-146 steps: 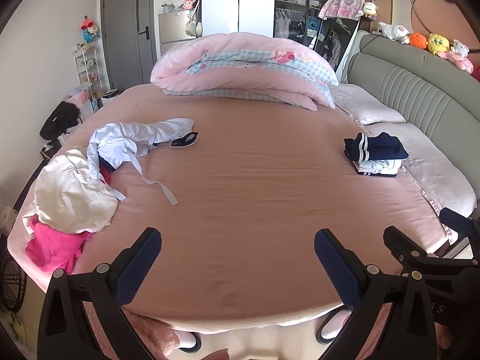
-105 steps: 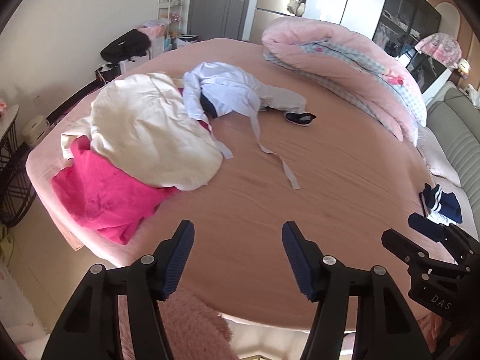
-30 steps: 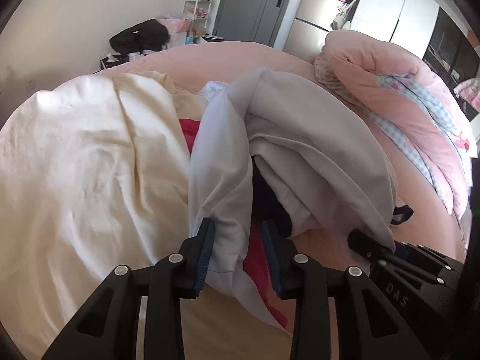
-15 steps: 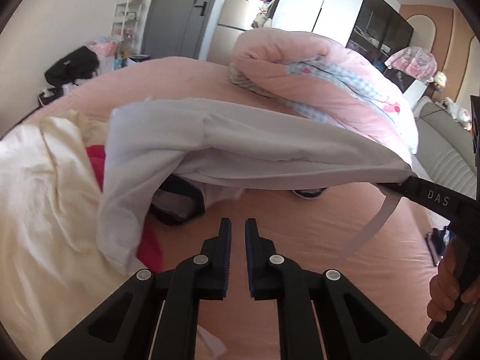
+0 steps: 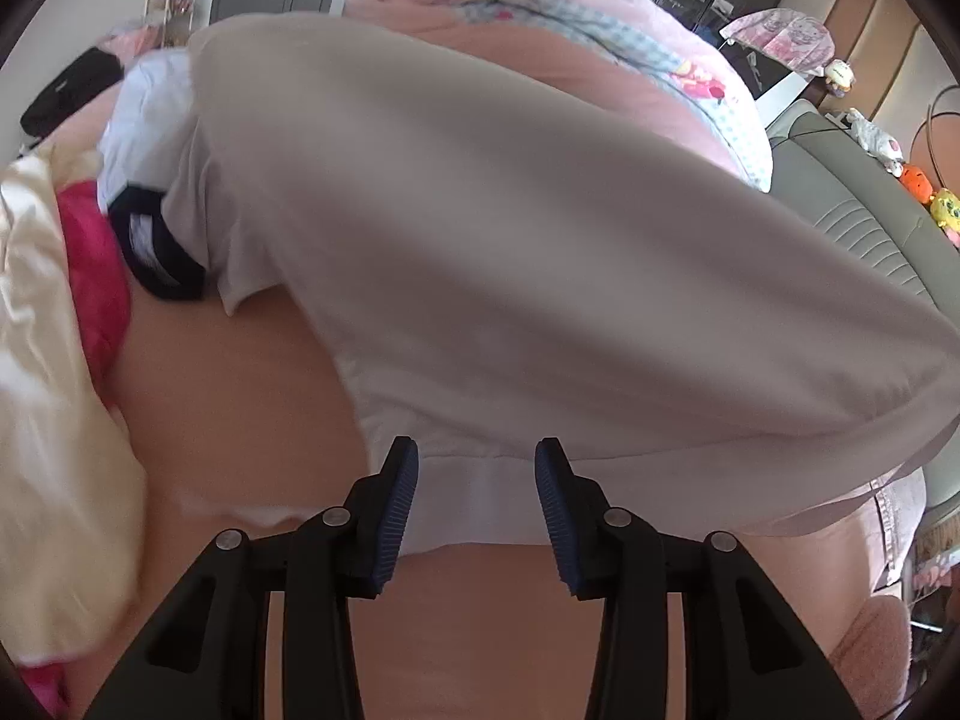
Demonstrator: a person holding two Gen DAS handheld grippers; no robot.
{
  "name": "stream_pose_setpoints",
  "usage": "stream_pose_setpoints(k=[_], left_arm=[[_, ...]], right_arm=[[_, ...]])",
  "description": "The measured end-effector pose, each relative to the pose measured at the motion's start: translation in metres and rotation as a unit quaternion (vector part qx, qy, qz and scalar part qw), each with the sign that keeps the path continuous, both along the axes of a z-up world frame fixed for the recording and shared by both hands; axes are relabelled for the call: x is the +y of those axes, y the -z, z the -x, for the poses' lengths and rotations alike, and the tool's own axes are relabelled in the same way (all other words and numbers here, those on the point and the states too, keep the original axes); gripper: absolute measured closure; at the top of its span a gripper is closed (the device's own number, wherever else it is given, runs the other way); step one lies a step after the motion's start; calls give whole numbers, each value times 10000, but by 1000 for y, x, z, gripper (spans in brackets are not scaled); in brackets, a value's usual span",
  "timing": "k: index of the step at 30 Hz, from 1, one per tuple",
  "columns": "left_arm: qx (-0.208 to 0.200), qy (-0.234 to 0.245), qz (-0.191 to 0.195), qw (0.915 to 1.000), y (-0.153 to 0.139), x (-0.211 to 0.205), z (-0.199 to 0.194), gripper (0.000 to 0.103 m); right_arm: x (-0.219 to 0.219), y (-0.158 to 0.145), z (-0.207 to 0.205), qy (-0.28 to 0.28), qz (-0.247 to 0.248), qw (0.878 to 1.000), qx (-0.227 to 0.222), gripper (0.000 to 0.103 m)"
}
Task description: Fold clothes
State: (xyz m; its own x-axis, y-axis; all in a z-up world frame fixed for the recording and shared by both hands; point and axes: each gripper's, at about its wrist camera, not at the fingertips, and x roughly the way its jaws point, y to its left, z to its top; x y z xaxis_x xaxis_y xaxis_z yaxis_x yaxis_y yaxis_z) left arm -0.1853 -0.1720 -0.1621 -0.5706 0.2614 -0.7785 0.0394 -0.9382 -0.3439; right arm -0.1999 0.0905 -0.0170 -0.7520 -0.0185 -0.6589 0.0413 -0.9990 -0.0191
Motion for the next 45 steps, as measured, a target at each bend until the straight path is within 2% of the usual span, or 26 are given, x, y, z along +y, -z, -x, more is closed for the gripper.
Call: stream_pose_setpoints(k=[5,11,14,17,22,26,27,28,29,31,33,36,39,40,42,44,45], left_arm=[[-484,139,343,9981,6,50,-32,66],[-1081,-36,196,9939,31,79,-62,66],[-1033,57,429,9937,34,100,-78,66],[-870,138,404,9953,28,111,-78,66],[-765,88,340,9964,29,113,-65,66],[-1032,278,463,9932,29,126,-68,92],[-1078,326,512,9923,27,130,-70,94],[-1101,422,326,9925,24,131,-76,95],[-1118,489,185,9924,22,126,-88,96],[-1058,539,185,9928,15,123,-105,97],[-989,507,12,9938,5,117,-113,97],[-754,399,-174,9962,-17,97,-133,97],[-420,314,9,9986,-43,91,-138,97],[-355,300,137,9988,-45,93,-131,97],[-399,195,597,9972,-44,92,-142,97],[-564,117,635,9963,-34,104,-132,97],[-608,61,525,9967,-33,100,-138,97]], right_arm=[[88,13,-38,533,429,9970,-358,97],[143,35,-98,647,739,9935,-573,96],[156,46,-111,586,943,9910,-752,96],[166,51,-122,489,1009,9904,-811,96],[178,33,-129,127,918,9925,-799,96],[168,19,-119,-397,198,9941,-993,96],[163,19,-119,-451,61,9940,-993,95],[158,21,-121,-479,33,9938,-1007,95],[156,25,-123,-466,115,9935,-1034,94],[152,41,-127,-410,480,9908,-1197,94],[148,63,-130,-350,735,9853,-1500,94],[142,88,-136,-362,684,9799,-1838,94],[144,104,-141,-338,573,9761,-2070,88],[144,112,-140,-267,487,9732,-2233,80],[141,133,-141,-158,342,9653,-2583,78],[137,148,-146,-248,590,9596,-2738,78],[136,148,-150,-243,712,9604,-2683,78]])
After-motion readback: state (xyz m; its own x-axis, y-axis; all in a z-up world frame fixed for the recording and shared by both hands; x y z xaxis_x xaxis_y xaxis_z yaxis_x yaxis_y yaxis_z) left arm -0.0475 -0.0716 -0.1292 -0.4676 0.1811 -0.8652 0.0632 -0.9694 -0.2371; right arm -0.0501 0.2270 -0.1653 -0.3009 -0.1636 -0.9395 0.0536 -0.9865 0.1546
